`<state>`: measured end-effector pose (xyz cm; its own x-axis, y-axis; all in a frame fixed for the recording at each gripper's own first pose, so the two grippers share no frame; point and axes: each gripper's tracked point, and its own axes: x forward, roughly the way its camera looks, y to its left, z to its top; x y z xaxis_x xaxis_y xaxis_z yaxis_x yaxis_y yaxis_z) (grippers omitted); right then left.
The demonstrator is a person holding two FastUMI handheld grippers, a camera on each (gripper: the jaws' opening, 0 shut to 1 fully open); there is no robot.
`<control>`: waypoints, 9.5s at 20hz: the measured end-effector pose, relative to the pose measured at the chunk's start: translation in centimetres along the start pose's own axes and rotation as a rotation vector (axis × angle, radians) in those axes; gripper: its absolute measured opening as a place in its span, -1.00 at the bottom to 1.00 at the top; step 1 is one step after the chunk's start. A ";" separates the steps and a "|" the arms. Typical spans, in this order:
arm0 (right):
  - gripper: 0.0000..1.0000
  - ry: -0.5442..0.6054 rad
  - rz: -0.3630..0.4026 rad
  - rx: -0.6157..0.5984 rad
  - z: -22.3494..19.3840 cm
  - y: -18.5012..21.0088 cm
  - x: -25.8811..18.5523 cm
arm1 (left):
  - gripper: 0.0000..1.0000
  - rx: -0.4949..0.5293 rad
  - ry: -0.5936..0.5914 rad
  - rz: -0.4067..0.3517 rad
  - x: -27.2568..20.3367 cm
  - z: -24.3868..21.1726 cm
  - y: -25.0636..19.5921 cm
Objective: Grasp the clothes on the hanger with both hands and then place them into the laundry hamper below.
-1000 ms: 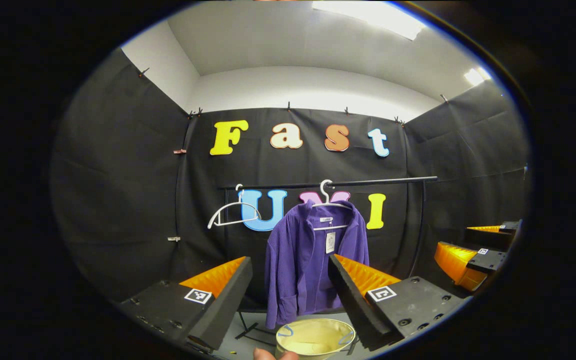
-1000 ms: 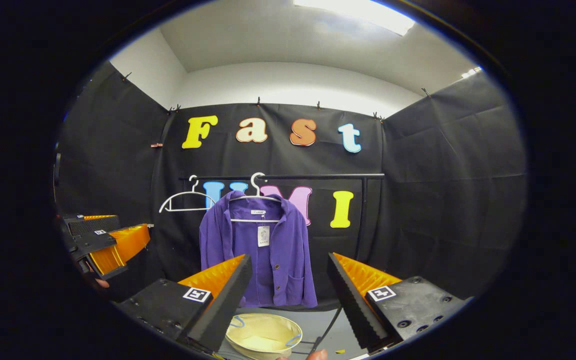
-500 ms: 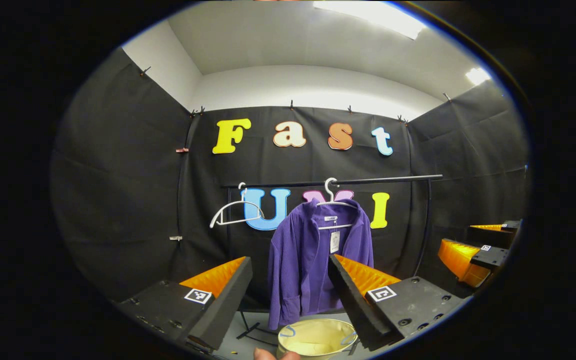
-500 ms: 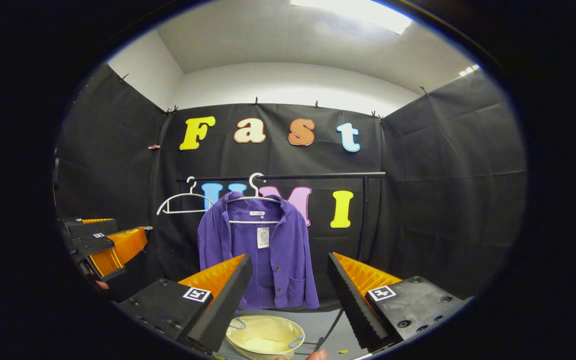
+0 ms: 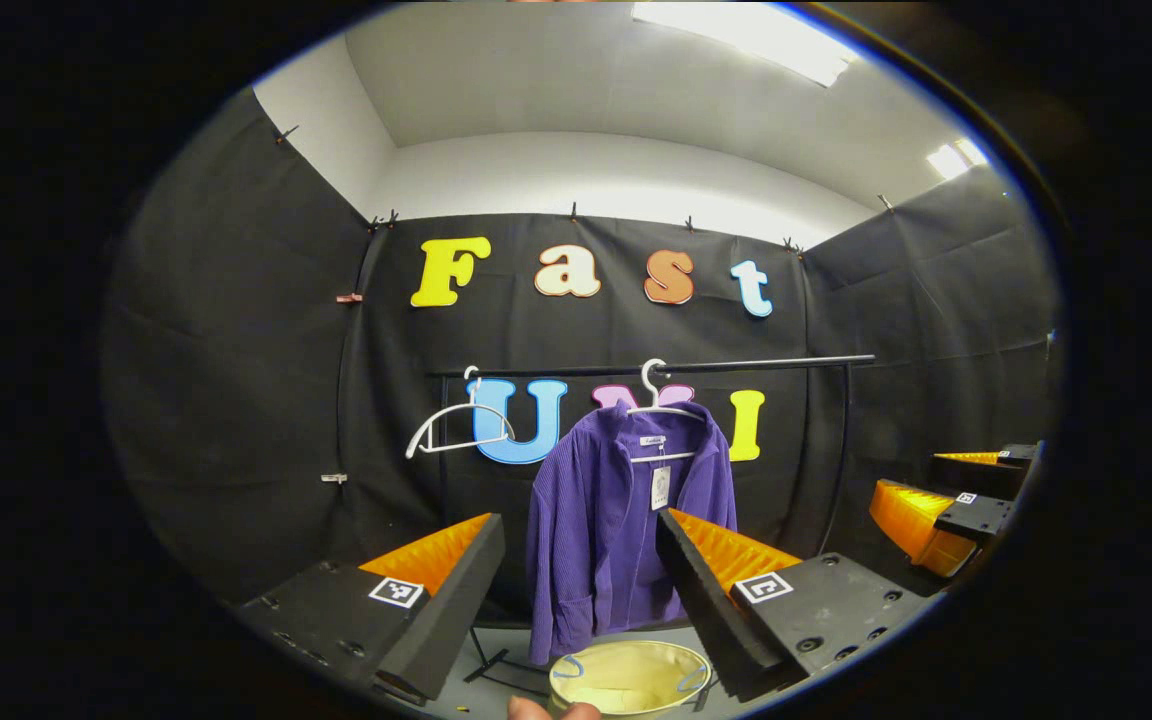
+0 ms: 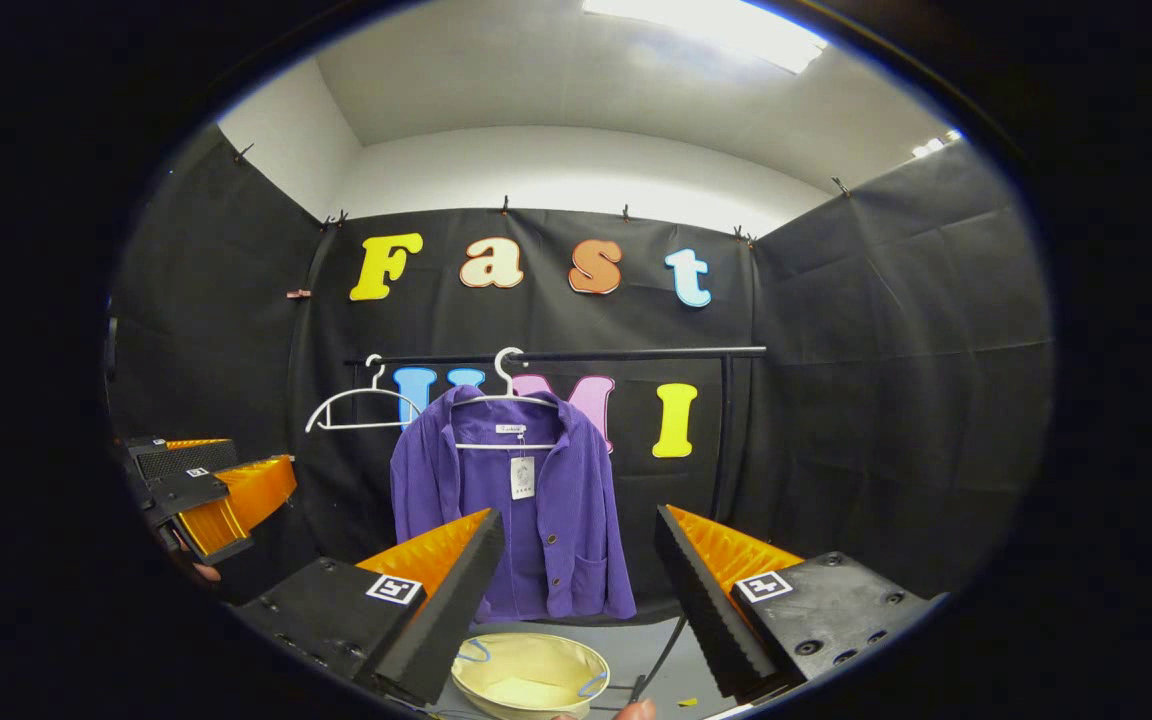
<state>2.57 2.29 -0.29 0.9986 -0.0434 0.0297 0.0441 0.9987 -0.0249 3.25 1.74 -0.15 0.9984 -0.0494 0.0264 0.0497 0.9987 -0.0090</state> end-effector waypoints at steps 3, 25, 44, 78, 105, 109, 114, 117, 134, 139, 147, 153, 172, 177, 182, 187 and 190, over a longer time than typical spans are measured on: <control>0.96 -0.009 0.005 -0.016 -0.1 1.1 0.3 | 0.93 0.003 0.007 -0.023 1.0 -0.7 0.6; 0.95 -0.056 0.242 0.006 -2.8 0.8 26.3 | 0.96 0.053 0.014 0.078 22.9 -2.2 -7.4; 0.73 -0.043 0.152 0.101 -8.3 2.7 40.9 | 0.56 0.146 -0.035 0.386 37.1 -6.0 -1.6; -0.91 -0.009 0.005 -0.008 -15.7 -8.4 47.6 | -0.85 0.177 0.101 0.264 36.7 -5.6 6.1; -0.91 0.212 0.518 0.194 -14.6 9.0 29.4 | -0.88 -0.155 0.330 -0.059 29.7 -17.7 -8.8; -0.91 0.280 0.510 0.196 -17.4 8.4 29.4 | -0.89 -0.175 0.367 -0.068 30.0 -20.0 -8.5; -0.90 0.481 0.485 0.111 -27.1 6.8 28.0 | -0.89 -0.234 0.545 -0.046 28.6 -28.8 -7.9; -0.91 0.637 0.467 0.075 -34.1 5.5 26.6 | -0.89 -0.235 0.686 -0.026 27.1 -35.7 -7.2; -0.88 1.246 0.359 -0.007 -52.7 3.4 18.1 | -0.85 -0.199 1.251 0.046 19.9 -54.0 -9.9; -0.20 1.227 0.324 0.030 -52.2 3.2 19.0 | -0.80 -0.200 1.304 0.071 18.7 -54.3 -9.5; 0.99 1.237 0.236 -0.049 -52.4 1.2 18.8 | 0.70 -0.090 1.305 0.087 19.0 -54.4 -8.5; 0.99 1.130 0.194 0.006 -47.3 1.0 19.5 | 0.97 -0.032 1.180 0.057 20.5 -49.5 -7.7; 0.97 0.380 0.043 0.040 -9.6 3.0 17.3 | 0.94 -0.076 0.378 -0.057 19.9 -12.2 -3.4; 0.87 0.180 0.023 0.003 -2.1 3.5 13.1 | 0.96 -0.084 0.234 -0.023 16.8 -4.5 -0.9; 0.92 0.126 0.025 0.032 1.5 5.3 9.2 | 0.96 -0.030 0.110 -0.015 12.1 0.7 0.7; 0.92 0.081 0.024 0.020 3.3 6.2 7.5 | 0.95 -0.056 0.080 -0.022 9.7 2.2 1.2; 0.92 0.067 0.033 0.035 4.0 6.9 6.9 | 0.96 -0.020 0.056 -0.034 8.8 3.0 0.6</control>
<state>9.65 8.99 3.69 0.9992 -0.0107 -0.0376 0.0111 0.9999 0.0106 12.02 1.96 3.06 0.9960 -0.0847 -0.0286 0.0839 0.9961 -0.0290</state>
